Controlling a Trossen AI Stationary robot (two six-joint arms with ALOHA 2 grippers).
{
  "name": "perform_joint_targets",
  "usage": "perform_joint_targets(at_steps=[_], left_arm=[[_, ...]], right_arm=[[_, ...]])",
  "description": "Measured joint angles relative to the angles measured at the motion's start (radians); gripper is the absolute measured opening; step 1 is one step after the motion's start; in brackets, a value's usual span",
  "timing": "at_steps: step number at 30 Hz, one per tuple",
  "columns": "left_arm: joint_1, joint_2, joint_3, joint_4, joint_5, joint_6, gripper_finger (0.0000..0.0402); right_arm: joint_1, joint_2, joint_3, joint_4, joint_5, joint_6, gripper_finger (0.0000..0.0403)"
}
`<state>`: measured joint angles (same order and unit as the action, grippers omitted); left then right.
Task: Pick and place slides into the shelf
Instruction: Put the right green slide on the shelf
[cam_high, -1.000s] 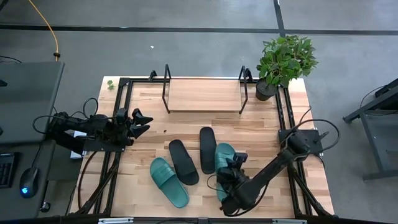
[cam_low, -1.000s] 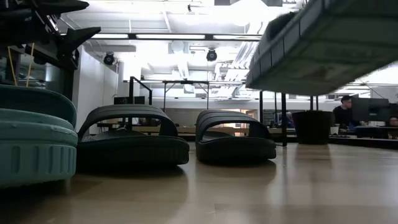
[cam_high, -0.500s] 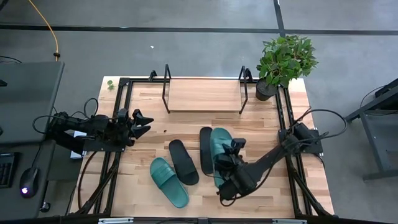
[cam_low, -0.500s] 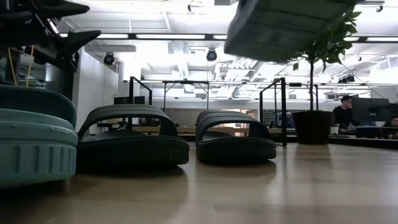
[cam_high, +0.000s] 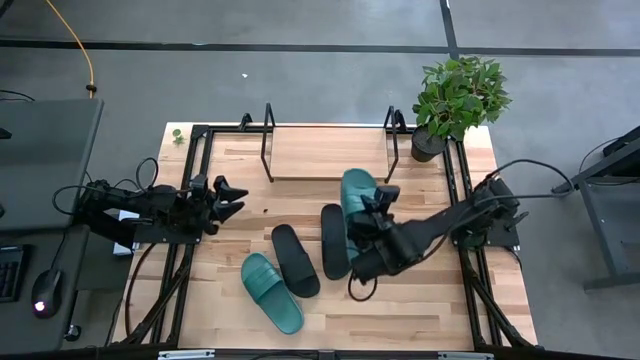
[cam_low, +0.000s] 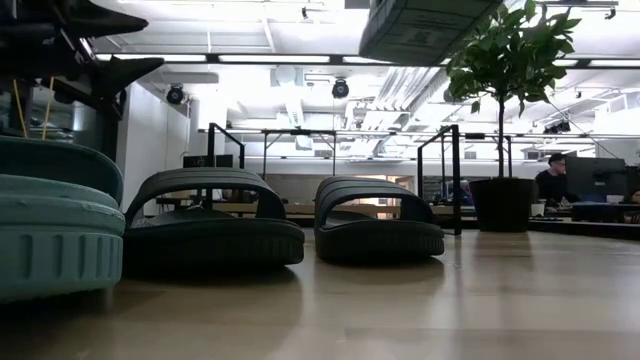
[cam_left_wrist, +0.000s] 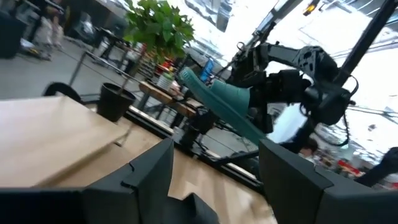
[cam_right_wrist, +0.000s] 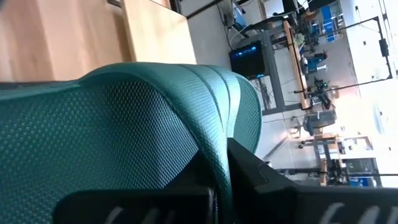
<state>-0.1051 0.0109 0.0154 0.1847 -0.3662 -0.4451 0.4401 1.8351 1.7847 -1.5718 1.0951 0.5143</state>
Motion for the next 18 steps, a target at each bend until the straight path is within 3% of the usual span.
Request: perform_joint_targets(at_steps=[7, 13, 18], left_arm=[[0.0, 0.0, 0.059, 0.005, -0.065, 0.078, 0.0216], [0.0, 0.0, 0.165, -0.121, -0.054, 0.162, 0.0216], [0.0, 0.0, 0.196, -0.151, -0.148, 0.215, 0.0216]], right_arm=[[-0.083, -0.079, 0.0, 0.0, 0.005, -0.11, 0.0002], [-0.17, -0.169, 0.0, 0.018, 0.005, -0.227, 0.0002], [-0.253, -0.24, 0.0, 0.143, -0.044, -0.409, 0.0002]])
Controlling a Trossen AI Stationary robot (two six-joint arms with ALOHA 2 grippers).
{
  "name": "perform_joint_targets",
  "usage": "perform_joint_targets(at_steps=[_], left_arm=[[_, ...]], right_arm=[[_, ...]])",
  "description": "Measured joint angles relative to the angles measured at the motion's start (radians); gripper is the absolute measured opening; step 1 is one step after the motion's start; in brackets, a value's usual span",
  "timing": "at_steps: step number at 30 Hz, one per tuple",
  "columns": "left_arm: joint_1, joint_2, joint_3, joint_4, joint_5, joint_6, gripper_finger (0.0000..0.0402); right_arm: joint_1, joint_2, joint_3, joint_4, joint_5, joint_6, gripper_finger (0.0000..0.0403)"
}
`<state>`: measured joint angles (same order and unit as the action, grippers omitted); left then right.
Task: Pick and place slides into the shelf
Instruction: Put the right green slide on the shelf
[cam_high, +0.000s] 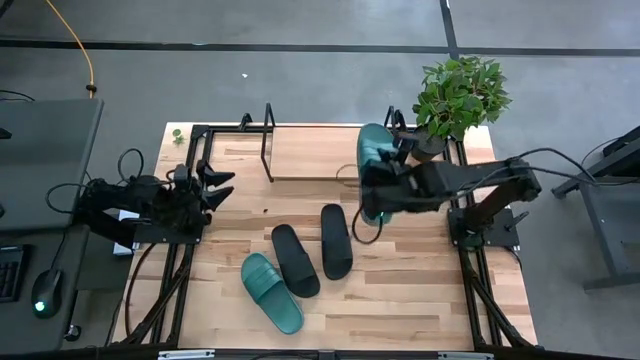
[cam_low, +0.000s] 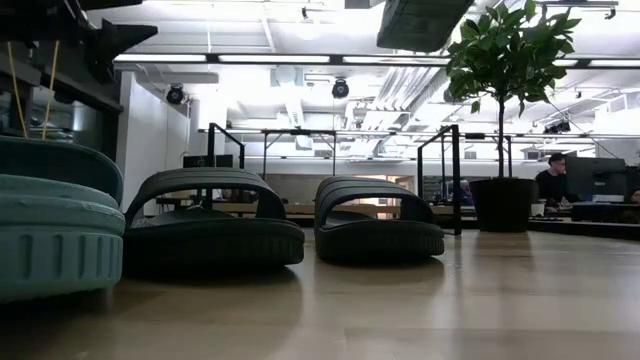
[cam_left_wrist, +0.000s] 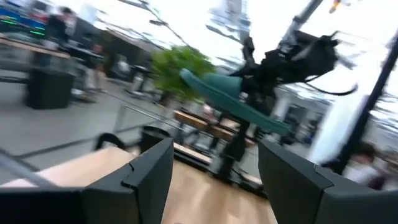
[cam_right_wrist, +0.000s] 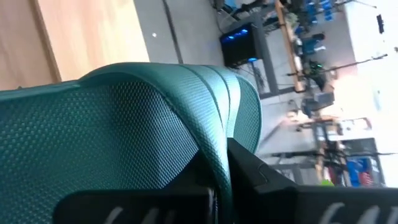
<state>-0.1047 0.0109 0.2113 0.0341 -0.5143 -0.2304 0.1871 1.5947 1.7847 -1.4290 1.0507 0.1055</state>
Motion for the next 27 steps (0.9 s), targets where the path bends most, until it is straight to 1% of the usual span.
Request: perform_joint_targets(at_steps=[3, 7, 9, 12, 15, 22, 27], left_arm=[[0.0, 0.0, 0.001, -0.01, -0.052, 0.001, 0.0216], [0.0, 0.0, 0.001, -0.037, -0.046, -0.011, 0.0216], [0.0, 0.0, 0.001, -0.056, -0.028, -0.035, 0.0216], [0.0, 0.0, 0.001, -0.074, -0.003, -0.053, 0.0216], [0.0, 0.0, 0.001, -0.082, -0.002, -0.054, 0.0216], [0.0, 0.0, 0.0, -0.082, -0.049, -0.038, 0.0216], [0.0, 0.0, 0.0, -0.081, -0.052, -0.036, 0.0216]], right_arm=[[-0.063, -0.027, 0.0, 0.11, -0.079, -0.124, 0.0002], [-0.158, -0.04, 0.0, 0.266, -0.229, -0.282, 0.0002], [-0.201, -0.039, 0.0, 0.31, -0.279, -0.327, 0.0002], [-0.258, -0.03, 0.0, 0.343, -0.316, -0.354, 0.0002], [-0.305, -0.018, 0.0, 0.36, -0.364, -0.377, 0.0002], [-0.391, 0.046, 0.0, 0.374, -0.478, -0.413, 0.0002], [-0.422, 0.106, 0.0, 0.426, -0.51, -0.449, 0.0002]])
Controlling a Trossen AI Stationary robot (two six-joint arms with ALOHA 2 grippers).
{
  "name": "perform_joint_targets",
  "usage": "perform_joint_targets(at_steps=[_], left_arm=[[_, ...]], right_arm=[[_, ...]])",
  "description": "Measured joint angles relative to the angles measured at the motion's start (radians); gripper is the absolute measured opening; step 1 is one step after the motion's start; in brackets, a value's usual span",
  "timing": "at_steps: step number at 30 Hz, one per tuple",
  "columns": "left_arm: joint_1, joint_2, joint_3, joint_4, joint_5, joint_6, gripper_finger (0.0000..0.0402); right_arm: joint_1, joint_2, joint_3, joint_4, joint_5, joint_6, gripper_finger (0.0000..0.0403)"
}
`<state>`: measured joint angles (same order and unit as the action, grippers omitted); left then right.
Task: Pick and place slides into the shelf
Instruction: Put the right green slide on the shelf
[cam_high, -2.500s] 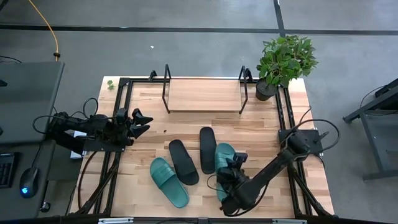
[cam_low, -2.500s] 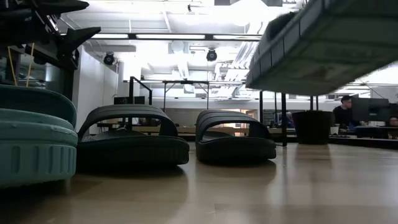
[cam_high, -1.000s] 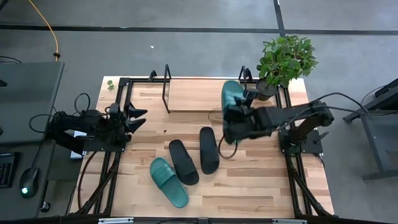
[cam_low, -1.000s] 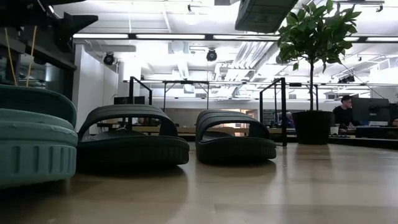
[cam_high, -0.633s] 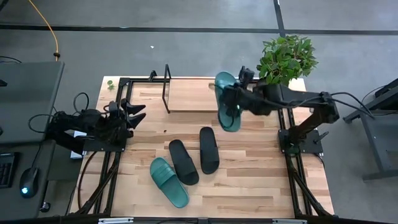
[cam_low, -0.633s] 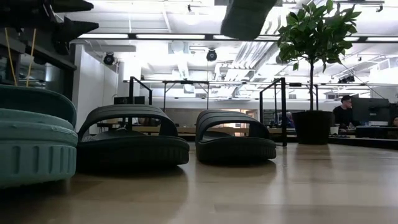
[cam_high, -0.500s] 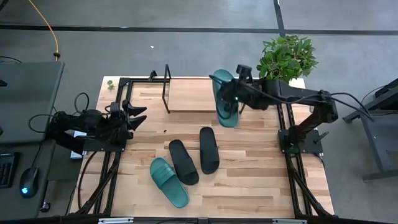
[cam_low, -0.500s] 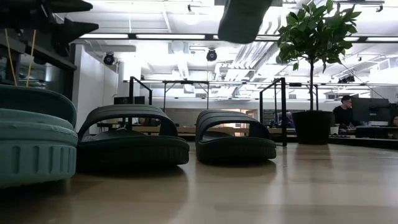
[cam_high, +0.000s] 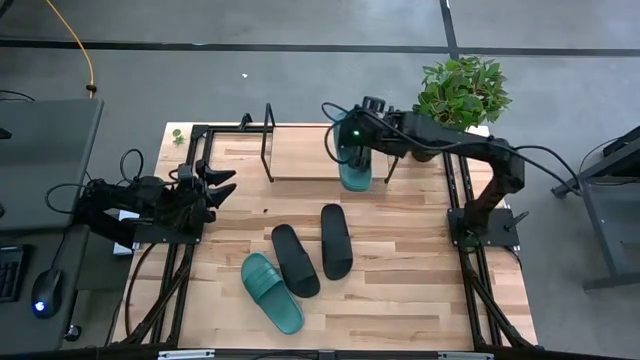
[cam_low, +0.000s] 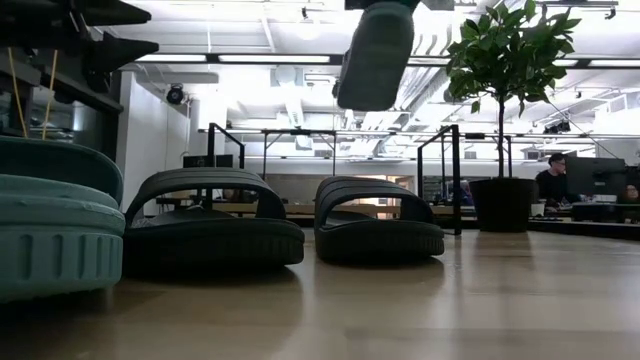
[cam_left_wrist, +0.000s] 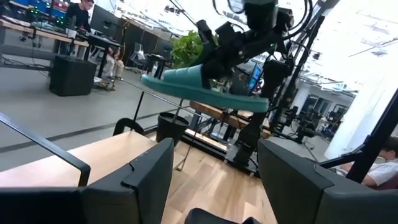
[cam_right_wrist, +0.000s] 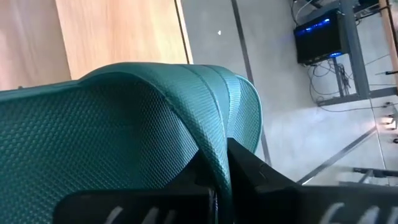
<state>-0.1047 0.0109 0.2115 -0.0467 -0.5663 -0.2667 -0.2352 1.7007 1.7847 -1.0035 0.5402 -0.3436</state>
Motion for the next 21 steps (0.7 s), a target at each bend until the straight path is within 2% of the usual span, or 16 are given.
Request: perform_joint_targets(at_steps=[13, 18, 21], left_arm=[[0.0, 0.0, 0.0, -0.008, -0.001, 0.001, 0.0216], [0.0, 0.0, 0.0, -0.015, -0.001, 0.001, 0.0216], [0.0, 0.0, 0.0, -0.02, -0.001, 0.001, 0.0216]], right_arm=[[-0.084, 0.112, 0.0, 0.107, -0.182, -0.032, 0.0002], [-0.105, 0.152, 0.0, 0.113, -0.199, -0.03, 0.0001], [-0.113, 0.175, 0.0, 0.121, -0.246, -0.02, 0.0001]])
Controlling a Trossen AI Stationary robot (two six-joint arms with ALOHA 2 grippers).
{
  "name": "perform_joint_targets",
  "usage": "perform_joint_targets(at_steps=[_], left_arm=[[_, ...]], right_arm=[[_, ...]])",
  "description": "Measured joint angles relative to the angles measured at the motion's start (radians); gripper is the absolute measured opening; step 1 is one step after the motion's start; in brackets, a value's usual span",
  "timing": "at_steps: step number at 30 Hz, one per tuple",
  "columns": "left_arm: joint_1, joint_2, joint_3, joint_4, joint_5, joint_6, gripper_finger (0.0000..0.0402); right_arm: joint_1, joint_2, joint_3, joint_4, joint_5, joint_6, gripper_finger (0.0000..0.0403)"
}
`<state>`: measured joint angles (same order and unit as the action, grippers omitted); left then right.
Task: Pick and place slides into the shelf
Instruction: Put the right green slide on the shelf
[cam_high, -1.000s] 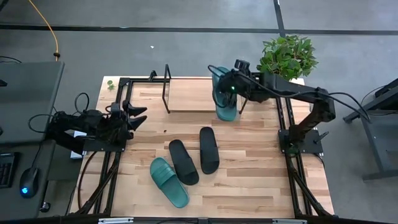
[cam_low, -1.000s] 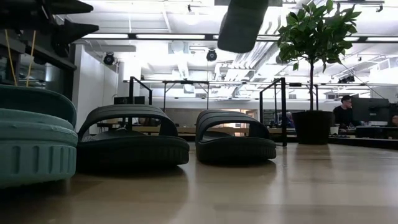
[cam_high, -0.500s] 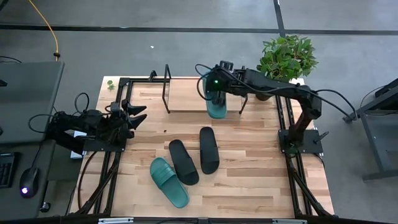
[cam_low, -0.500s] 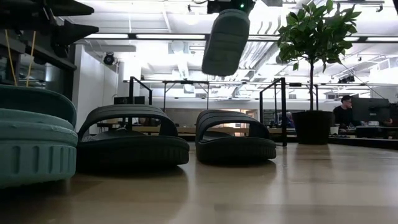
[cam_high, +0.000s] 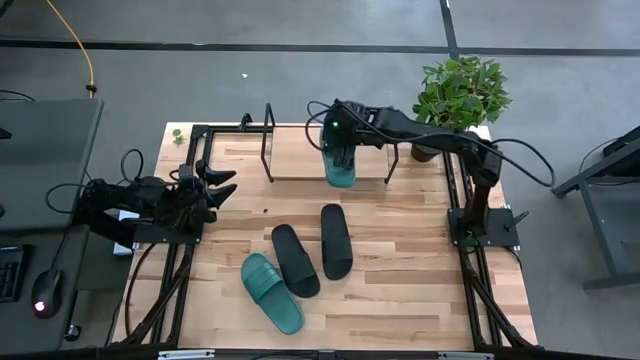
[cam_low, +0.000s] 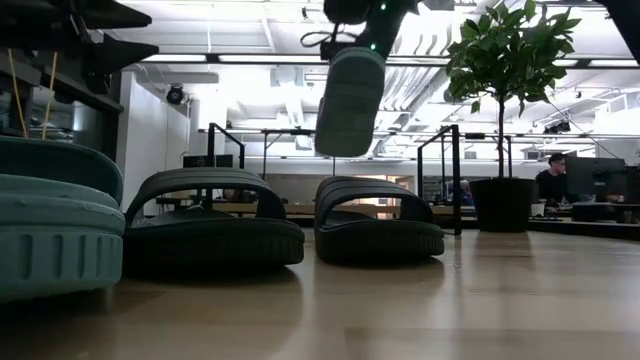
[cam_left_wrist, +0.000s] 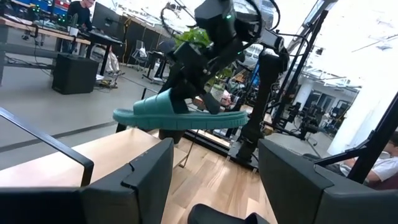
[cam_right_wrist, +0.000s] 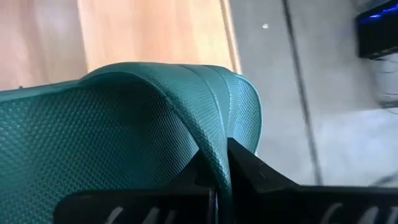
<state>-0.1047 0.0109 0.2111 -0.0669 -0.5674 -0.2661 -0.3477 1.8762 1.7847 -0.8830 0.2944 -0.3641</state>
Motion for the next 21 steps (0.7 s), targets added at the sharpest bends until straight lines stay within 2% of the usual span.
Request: perform_joint_targets(at_steps=[10, 18, 21], left_arm=[[0.0, 0.0, 0.0, -0.033, 0.0, -0.003, 0.0216], [0.0, 0.0, 0.0, -0.04, -0.003, -0.002, 0.0216], [0.0, 0.0, 0.0, -0.039, -0.009, -0.001, 0.0216]], right_arm=[[-0.011, 0.057, -0.015, -0.021, -0.015, -0.005, 0.0], [-0.059, -0.077, -0.293, 0.198, -0.023, -0.013, 0.0], [-0.083, -0.143, -0.409, 0.289, -0.091, -0.028, 0.0]])
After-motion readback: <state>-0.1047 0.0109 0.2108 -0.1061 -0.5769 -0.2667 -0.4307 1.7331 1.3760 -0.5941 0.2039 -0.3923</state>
